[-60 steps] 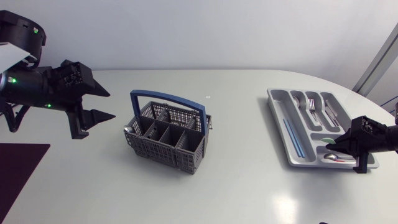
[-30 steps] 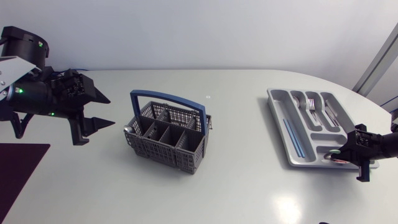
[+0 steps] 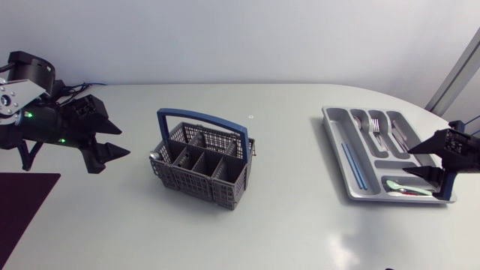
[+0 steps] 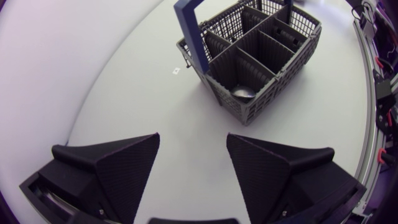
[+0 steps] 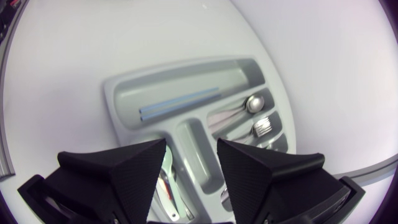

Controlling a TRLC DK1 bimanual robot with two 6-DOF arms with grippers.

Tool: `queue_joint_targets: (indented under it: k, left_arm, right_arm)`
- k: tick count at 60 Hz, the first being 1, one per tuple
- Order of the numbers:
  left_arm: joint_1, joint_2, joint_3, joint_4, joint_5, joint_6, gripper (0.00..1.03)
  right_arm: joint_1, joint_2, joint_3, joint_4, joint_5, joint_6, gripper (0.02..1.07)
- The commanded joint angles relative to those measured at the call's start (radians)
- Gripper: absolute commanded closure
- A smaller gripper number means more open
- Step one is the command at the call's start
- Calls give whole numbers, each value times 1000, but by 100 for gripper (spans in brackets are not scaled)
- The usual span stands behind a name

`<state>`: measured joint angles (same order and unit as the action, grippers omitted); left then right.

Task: Unload the cutlery basket into the drawer organizer.

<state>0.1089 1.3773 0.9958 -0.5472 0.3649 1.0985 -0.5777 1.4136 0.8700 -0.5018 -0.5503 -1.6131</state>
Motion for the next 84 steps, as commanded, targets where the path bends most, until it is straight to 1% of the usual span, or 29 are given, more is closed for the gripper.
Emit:
queue_joint_targets:
  k: [1,7,9,11,13,16,20,23,28,34,47,52,56,65,75,84]
  left_arm:
    - [11,62,10,9,26,-63,28]
    - [2,112,12,33,29,-95,28]
    - [-5,121,10,35,34,-97,28]
    - [-15,132,10,38,37,-104,28]
    - [-32,143,9,47,37,-115,28]
    - [-44,154,9,66,37,-127,28]
    - [-58,163,6,89,37,-141,28]
    - [-64,167,9,93,37,-146,28]
    - [-81,177,6,112,37,-155,28]
    - [-95,186,3,113,37,-163,28]
    - [-146,180,-26,119,37,-172,28]
    - [-166,175,-33,119,37,-173,28]
    - [-196,167,-45,119,37,-186,28]
    - [-270,147,-66,119,35,-216,28]
    - [-353,149,-74,147,26,-259,28]
    - [-400,157,-65,184,12,-305,28]
  right_arm:
    - [102,-117,-92,-29,-13,142,37]
    - [292,-234,-167,-17,1,321,37]
    - [355,-260,-186,-4,20,378,37]
    - [427,-285,-207,23,47,440,37]
    - [535,-309,-229,74,82,550,37]
    - [644,-315,-246,126,125,647,37]
    - [777,-292,-249,195,185,762,37]
    - [849,-266,-243,233,217,820,37]
    - [978,-176,-203,296,260,923,37]
    - [1055,-87,-158,335,283,986,37]
    - [1101,56,-89,381,288,1049,37]
    - [1104,77,-83,385,288,1050,37]
    - [1099,94,-74,387,290,1050,37]
    - [1052,107,-55,387,291,1050,37]
    - [992,110,-49,399,290,1044,37]
    - [938,120,-46,399,291,1030,37]
